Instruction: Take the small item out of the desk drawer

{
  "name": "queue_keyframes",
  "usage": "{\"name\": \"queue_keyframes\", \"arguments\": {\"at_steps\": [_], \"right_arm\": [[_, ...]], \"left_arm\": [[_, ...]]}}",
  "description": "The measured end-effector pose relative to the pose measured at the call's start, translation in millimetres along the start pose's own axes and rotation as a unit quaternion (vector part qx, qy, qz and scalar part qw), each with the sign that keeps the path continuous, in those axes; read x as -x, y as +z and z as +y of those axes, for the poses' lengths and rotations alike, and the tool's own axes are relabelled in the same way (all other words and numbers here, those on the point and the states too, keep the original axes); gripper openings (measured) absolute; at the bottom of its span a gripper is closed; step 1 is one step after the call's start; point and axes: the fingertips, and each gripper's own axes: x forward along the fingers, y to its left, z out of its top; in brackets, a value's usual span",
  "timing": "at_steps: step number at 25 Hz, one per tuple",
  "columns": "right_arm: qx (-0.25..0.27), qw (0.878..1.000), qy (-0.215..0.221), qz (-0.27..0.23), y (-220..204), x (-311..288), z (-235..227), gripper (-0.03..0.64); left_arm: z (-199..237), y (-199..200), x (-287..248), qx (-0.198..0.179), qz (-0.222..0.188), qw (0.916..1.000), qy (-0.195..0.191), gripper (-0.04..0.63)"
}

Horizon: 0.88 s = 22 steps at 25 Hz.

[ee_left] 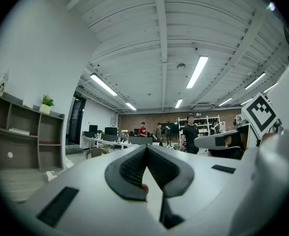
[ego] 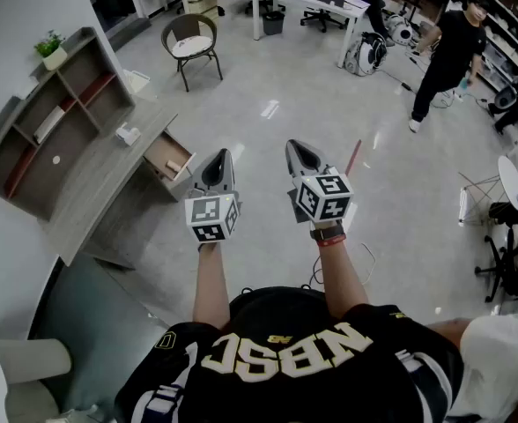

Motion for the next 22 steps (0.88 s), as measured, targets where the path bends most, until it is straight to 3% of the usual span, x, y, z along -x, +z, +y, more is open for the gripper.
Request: {"name": "queue_keyframes", "arguments": {"at_steps": [14, 22], "right_arm": [[0.004, 0.999, 0.034, 0.033, -39, -45, 71, 0.008], [-0.018, 0.996, 0.083, 0.038, -46, -107, 85, 0.008]], "left_arm": [[78, -26, 33, 0.024, 0.008, 0.9992, 0.032, 0.015], [125, -38, 19, 0.029, 0.014, 0.9962, 0.081, 0.015]]}}
